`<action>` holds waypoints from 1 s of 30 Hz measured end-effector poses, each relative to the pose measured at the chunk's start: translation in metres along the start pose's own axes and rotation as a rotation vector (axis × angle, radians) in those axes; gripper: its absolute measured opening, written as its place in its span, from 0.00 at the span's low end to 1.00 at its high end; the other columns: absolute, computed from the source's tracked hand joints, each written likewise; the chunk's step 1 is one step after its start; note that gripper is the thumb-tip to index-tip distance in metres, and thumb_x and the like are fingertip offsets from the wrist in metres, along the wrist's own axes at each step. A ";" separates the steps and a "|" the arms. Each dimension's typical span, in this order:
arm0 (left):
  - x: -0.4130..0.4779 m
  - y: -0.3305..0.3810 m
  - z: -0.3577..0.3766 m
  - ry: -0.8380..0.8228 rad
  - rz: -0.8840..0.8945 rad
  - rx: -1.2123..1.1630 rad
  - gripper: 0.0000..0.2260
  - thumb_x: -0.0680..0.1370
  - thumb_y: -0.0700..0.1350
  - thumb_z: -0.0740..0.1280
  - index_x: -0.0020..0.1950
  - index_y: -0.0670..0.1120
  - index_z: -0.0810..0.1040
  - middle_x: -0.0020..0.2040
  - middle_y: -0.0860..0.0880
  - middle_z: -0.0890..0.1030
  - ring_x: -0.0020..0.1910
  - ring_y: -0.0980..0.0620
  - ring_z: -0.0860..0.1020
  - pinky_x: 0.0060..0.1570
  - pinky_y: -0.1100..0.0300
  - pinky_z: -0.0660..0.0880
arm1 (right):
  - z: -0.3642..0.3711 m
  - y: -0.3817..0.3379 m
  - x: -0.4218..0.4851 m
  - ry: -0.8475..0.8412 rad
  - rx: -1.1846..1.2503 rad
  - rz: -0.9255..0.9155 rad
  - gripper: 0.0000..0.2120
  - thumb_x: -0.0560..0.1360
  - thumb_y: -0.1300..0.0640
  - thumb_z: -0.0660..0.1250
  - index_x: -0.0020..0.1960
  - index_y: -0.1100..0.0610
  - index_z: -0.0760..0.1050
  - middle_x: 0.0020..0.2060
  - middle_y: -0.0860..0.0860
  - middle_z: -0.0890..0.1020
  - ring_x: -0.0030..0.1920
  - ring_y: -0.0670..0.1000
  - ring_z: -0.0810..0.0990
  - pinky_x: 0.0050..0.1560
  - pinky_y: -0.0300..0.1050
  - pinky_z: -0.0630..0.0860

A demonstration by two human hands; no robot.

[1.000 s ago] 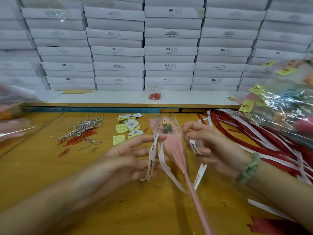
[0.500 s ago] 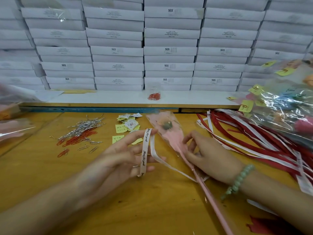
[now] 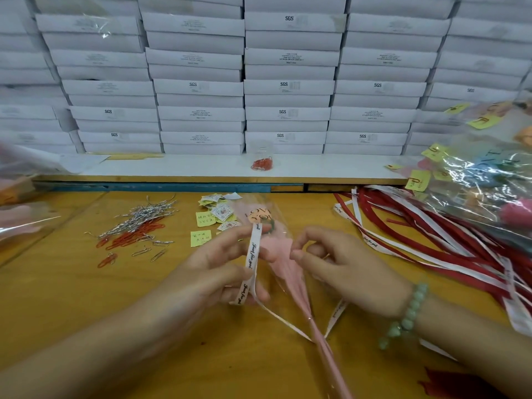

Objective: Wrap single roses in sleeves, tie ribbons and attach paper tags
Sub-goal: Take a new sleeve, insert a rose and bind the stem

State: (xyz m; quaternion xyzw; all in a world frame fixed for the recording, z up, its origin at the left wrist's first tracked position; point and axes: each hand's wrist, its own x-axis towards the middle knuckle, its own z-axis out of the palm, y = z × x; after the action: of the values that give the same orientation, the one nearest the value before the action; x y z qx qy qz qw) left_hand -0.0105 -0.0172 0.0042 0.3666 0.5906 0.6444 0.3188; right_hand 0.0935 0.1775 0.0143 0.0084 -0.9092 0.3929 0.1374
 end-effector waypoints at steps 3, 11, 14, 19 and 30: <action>0.000 0.005 0.006 0.059 0.004 0.065 0.13 0.76 0.43 0.69 0.59 0.55 0.81 0.55 0.47 0.82 0.39 0.44 0.83 0.38 0.59 0.79 | -0.005 -0.001 0.003 0.020 0.304 0.081 0.08 0.80 0.54 0.58 0.53 0.54 0.75 0.29 0.46 0.69 0.27 0.42 0.66 0.27 0.34 0.63; 0.010 0.017 0.017 -0.057 -0.078 0.182 0.19 0.76 0.29 0.58 0.58 0.45 0.81 0.43 0.45 0.83 0.32 0.49 0.77 0.33 0.62 0.75 | -0.003 -0.008 -0.002 0.136 -0.166 -0.287 0.23 0.74 0.63 0.69 0.64 0.44 0.72 0.40 0.35 0.74 0.34 0.40 0.72 0.33 0.29 0.66; 0.014 0.015 0.025 -0.140 -0.105 0.237 0.13 0.70 0.37 0.62 0.51 0.42 0.81 0.35 0.45 0.80 0.29 0.51 0.75 0.32 0.65 0.71 | -0.001 -0.008 -0.002 0.178 -0.245 -0.285 0.13 0.73 0.59 0.71 0.55 0.46 0.79 0.43 0.34 0.77 0.41 0.39 0.75 0.40 0.28 0.68; 0.011 0.006 0.031 -0.177 -0.159 0.172 0.15 0.73 0.45 0.64 0.58 0.47 0.81 0.41 0.47 0.81 0.30 0.52 0.72 0.32 0.64 0.69 | -0.002 0.002 0.002 0.297 0.101 -0.102 0.06 0.76 0.63 0.67 0.42 0.54 0.78 0.28 0.43 0.73 0.27 0.42 0.67 0.29 0.32 0.62; 0.010 -0.004 0.034 -0.180 -0.196 0.389 0.15 0.79 0.40 0.64 0.61 0.57 0.78 0.37 0.53 0.78 0.26 0.59 0.70 0.29 0.66 0.69 | -0.028 0.027 0.021 0.468 1.141 0.391 0.19 0.79 0.51 0.62 0.64 0.61 0.70 0.23 0.46 0.65 0.18 0.42 0.58 0.16 0.32 0.53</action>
State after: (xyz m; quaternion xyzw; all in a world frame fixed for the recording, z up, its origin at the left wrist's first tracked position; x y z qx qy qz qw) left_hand 0.0127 0.0093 0.0022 0.4179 0.7055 0.4493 0.3545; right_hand 0.0770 0.2180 0.0185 -0.1714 -0.4883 0.8237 0.2317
